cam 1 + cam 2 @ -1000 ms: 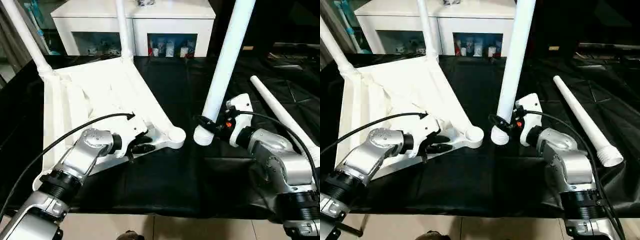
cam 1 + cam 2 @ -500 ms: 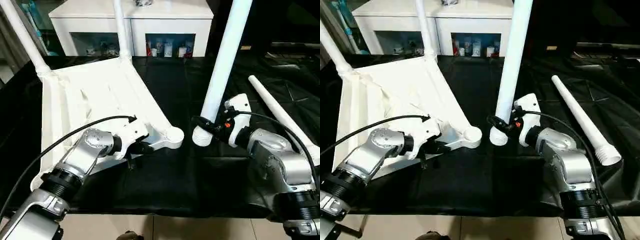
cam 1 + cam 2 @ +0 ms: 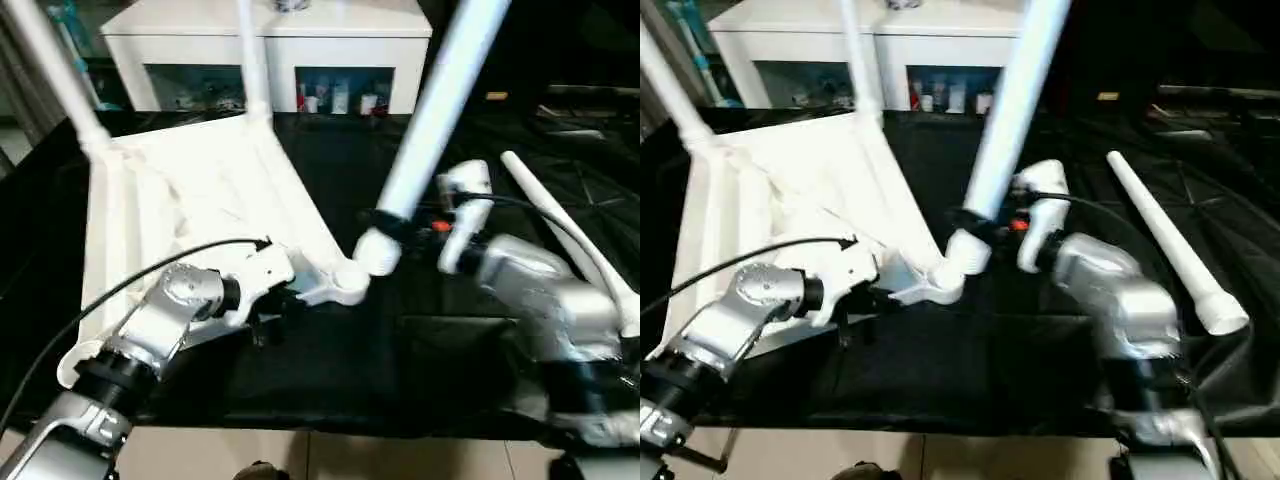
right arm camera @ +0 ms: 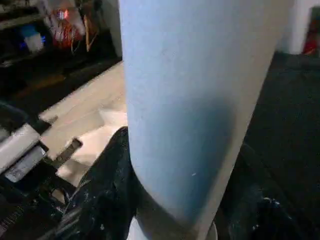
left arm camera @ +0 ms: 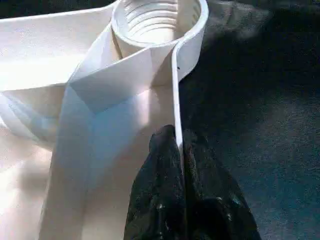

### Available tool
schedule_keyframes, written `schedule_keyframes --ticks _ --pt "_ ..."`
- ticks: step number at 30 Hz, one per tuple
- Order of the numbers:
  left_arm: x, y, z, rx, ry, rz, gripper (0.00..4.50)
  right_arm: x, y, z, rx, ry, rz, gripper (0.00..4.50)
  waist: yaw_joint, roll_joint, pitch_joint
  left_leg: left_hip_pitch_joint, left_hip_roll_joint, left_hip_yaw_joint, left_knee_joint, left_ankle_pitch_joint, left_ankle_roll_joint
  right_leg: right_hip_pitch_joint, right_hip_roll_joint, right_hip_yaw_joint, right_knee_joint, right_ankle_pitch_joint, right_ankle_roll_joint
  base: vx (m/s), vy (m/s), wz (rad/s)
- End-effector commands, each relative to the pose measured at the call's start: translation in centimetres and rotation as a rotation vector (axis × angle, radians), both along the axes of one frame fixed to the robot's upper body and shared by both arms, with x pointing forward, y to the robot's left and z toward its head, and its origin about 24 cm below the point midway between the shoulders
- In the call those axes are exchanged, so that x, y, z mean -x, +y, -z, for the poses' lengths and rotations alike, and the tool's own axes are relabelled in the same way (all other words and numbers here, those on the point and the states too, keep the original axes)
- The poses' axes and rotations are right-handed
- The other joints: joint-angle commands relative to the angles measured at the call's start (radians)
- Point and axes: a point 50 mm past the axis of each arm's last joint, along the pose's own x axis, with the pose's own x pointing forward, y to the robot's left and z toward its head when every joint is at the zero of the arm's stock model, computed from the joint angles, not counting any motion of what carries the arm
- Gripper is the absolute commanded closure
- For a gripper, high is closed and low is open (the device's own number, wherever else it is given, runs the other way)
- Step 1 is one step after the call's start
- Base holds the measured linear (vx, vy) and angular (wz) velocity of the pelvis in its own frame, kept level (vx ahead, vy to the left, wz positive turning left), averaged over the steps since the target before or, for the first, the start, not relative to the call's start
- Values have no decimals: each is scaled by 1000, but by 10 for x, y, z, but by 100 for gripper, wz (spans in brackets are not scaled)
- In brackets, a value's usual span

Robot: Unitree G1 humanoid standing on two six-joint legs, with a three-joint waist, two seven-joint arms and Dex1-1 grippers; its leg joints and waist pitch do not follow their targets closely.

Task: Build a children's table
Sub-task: Insert table leg to table base

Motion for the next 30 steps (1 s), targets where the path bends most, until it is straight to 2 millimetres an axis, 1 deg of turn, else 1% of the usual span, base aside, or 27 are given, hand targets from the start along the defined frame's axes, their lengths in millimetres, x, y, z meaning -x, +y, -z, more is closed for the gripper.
schedule_keyframes --ticks 1,5,7,11,13,14,15,17,19,22,23,25,30 --pt "6 -19 -1 50 -12 70 450 -2 2 1 29 -11 -10 266 -6 -19 -74 38 79 -35 -90 -213 -12 29 -52 36 -59 -161 -234 0 0 0" --pt "5 -18 0 45 -16 65 450 -4 5 5 35 15 -17 266 -4 -25 -72 37 79 -34 -92 -224 -11 28 -54 38 -64 -213 -208 0 0 0" --pt "3 -17 -2 51 -24 52 450 -5 6 7 46 22 -22 266 -5 -23 -72 37 78 -35 -93 -228 -14 27 -54 38 -65 -228 -201 0 0 0" --pt "-1 -14 -4 48 -36 37 450 -9 8 11 49 30 -24 266 -5 -26 -74 36 78 -34 -91 -217 -11 26 -55 38 -63 -211 -203 0 0 0" --pt "-1 -14 -5 50 -39 29 450 -9 9 14 46 38 -24 266 -5 -28 -73 35 78 -34 -92 -216 -7 27 -54 38 -63 -210 -204 0 0 0" --pt "-2 -13 -5 52 -39 26 450 -9 9 16 49 40 -24 266 -4 -27 -74 35 78 -34 -91 -216 -7 26 -55 38 -63 -211 -204 0 0 0" --pt "-2 -13 -5 53 -40 22 450 -9 9 19 49 49 -23 266 -4 -28 -73 35 79 -34 -92 -219 -7 27 -54 37 -63 -215 -202 0 0 0" --pt "-3 -12 -6 53 -42 17 450 -10 8 23 50 62 -18 266 -4 -27 -72 35 79 -35 -93 -225 -9 26 -54 38 -64 -227 -199 0 0 0" --pt "-3 -11 -6 54 -43 13 450 -10 8 27 53 72 -15 266 -5 -28 -71 36 79 -35 -94 -245 -14 25 -56 38 -68 -254 -197 0 0 0" --pt "-5 -10 -6 55 -50 0 450 -10 5 33 60 82 -1 266 -6 -28 -69 38 79 -36 -96 -263 -22 23 -56 39 -71 -277 -189 0 0 0" --pt "-5 -10 -7 59 -51 -4 450 -9 4 35 61 85 4 266 -6 -26 -70 38 79 -37 -96 -267 -23 23 -55 39 -71 -280 -187 0 0 0" --pt "-6 -10 -7 62 -51 -8 450 -8 0 38 57 91 19 266 -8 -27 -70 38 80 -38 -98 -281 -29 22 -56 39 -72 -290 -185 0 0 0" --pt "-6 -10 -7 68 -48 -13 450 -2 -9 49 22 103 69 266 -8 -27 -70 37 80 -37 -98 -279 -26 22 -55 40 -72 -274 -185 0 0 0"
